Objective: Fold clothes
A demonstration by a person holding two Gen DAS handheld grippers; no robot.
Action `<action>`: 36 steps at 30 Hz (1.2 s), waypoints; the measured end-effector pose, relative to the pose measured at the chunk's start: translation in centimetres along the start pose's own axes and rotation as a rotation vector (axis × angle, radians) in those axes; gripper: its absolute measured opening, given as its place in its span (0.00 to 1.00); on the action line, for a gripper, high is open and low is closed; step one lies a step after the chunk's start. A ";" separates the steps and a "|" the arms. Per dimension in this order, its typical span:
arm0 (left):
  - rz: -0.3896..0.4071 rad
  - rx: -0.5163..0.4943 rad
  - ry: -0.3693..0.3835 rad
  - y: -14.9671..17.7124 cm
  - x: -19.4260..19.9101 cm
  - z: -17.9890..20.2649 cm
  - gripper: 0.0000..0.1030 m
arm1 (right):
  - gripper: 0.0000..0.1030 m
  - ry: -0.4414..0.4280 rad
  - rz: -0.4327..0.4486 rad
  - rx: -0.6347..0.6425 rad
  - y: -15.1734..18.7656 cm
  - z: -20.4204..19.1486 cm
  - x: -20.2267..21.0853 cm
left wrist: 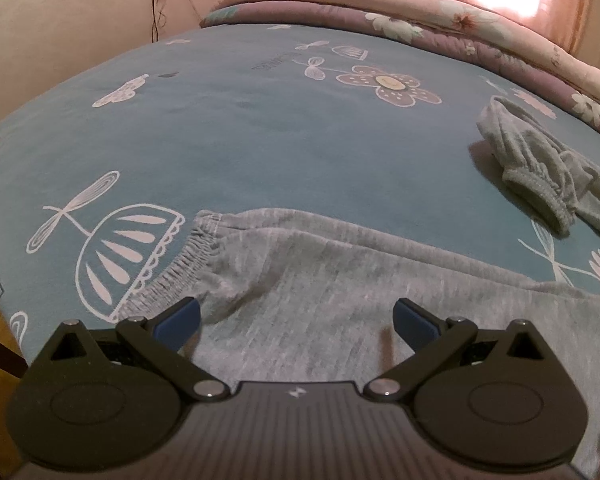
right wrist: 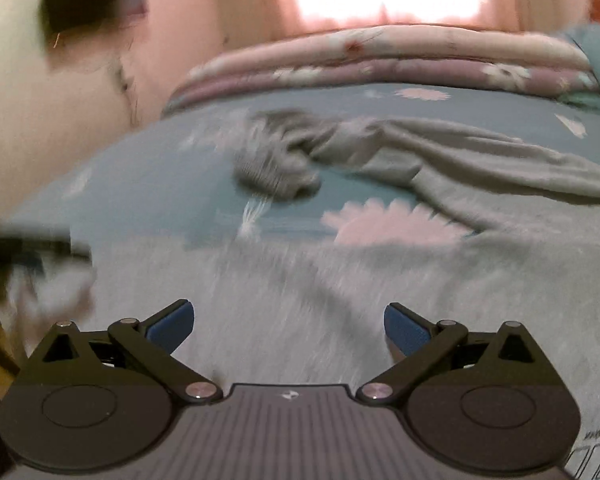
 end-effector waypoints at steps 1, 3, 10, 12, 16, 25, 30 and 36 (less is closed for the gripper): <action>0.002 0.002 0.002 0.0 0.1 -0.1 0.99 | 1.00 0.020 0.000 0.001 0.6 -0.2 -0.2; 0.004 0.009 0.006 -0.1 0.2 -0.3 0.99 | 1.00 0.051 0.001 0.016 1.5 -0.9 -0.2; 0.011 -0.006 0.029 -0.1 0.6 0.5 0.99 | 1.00 0.024 0.030 0.120 3.1 -4.1 3.3; 0.017 -0.021 0.047 -0.1 0.9 1.2 0.99 | 1.00 0.032 -0.014 0.095 4.0 -3.6 2.5; 0.036 -0.054 0.087 0.0 1.8 2.8 0.99 | 1.00 0.035 -0.014 0.081 4.6 -3.3 3.6; 0.051 -0.262 0.226 2.6 4.4 11.4 0.99 | 1.00 0.158 0.048 0.042 5.4 0.7 5.9; 0.049 -0.415 0.292 5.4 5.4 16.6 0.99 | 1.00 0.171 0.040 -0.009 6.8 2.9 5.6; -0.009 -0.468 0.250 7.8 3.5 18.3 0.99 | 1.00 0.152 0.069 0.029 7.7 3.0 5.7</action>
Point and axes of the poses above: each gripper's, at about its wrist camera, not at the fingertips, and x roughly against the way its jaws point, z to its right, y to its underside, the point moved 10 cm from there along -x, roughly the way its jaws point, and after that the axes turned 8 degrees about -z, right-handed, at the moved point
